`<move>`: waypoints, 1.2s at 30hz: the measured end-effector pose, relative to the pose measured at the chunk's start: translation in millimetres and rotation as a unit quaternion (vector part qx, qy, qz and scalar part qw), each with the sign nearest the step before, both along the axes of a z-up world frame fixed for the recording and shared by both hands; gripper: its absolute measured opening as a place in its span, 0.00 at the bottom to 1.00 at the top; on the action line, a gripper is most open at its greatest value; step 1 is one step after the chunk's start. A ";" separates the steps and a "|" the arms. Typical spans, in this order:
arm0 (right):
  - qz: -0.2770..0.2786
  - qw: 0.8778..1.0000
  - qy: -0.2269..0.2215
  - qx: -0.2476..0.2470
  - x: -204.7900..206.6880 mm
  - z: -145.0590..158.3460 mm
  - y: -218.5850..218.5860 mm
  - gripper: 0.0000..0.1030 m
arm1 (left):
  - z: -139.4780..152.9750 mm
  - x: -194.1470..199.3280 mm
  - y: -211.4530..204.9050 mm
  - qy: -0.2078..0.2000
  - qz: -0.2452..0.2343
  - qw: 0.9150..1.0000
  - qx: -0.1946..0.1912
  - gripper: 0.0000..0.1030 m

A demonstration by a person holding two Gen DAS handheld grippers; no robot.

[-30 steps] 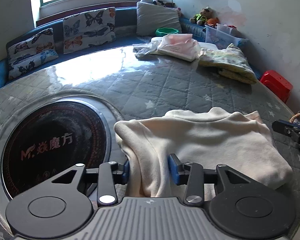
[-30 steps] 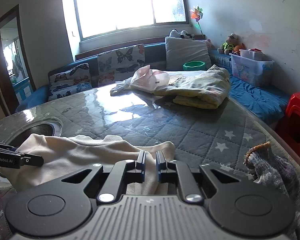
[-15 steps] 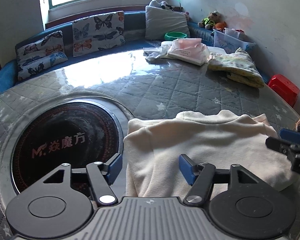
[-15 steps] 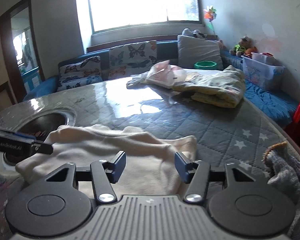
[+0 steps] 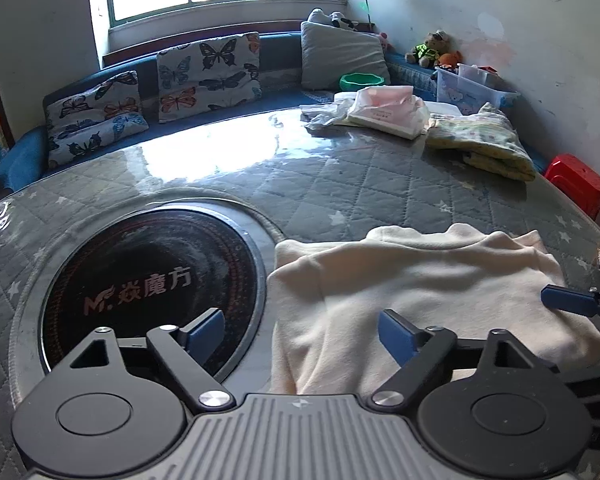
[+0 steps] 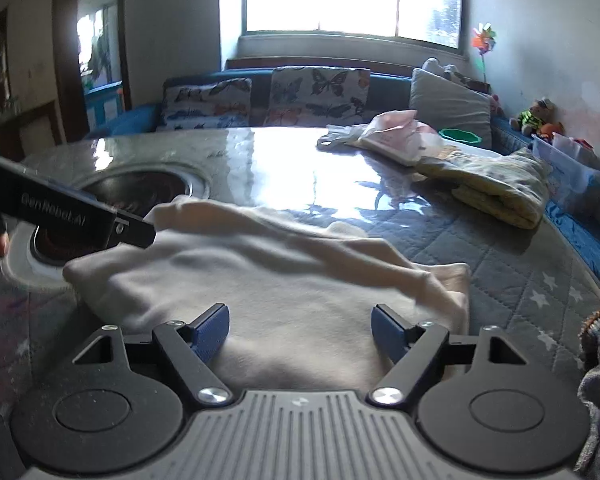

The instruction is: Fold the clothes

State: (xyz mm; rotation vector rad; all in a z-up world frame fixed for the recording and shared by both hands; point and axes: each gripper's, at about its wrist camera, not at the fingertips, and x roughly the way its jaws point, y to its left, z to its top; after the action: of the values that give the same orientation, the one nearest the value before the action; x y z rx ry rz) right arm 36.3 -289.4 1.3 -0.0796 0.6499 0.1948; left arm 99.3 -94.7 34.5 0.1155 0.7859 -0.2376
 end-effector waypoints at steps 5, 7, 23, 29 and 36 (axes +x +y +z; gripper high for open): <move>0.008 1.000 -0.006 -0.009 1.8 2.7 10.1 0.80 | -3.1 0.1 10.1 0.004 0.014 1.000 0.000 0.88; 0.007 1.000 -0.006 -0.008 4.9 3.5 14.4 0.81 | -3.6 0.1 14.3 0.005 0.020 1.000 0.000 0.90; 0.044 0.999 0.006 -0.021 4.9 -1.7 56.6 0.86 | 1.9 -12.5 38.8 -0.006 0.043 0.999 -0.006 1.00; 0.035 0.999 0.004 -0.005 -3.0 5.3 48.9 0.89 | 3.3 -19.3 41.7 -0.006 0.041 0.999 -0.016 1.00; 0.038 0.999 0.018 0.013 -15.0 7.3 37.7 0.91 | -0.5 -35.1 37.9 -0.007 0.039 0.999 -0.014 1.00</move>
State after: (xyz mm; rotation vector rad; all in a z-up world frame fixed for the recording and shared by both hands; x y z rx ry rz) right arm 21.3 -251.6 8.6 -0.0764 0.6796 0.2782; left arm 64.2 -56.8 34.0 0.0603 0.7721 -0.1729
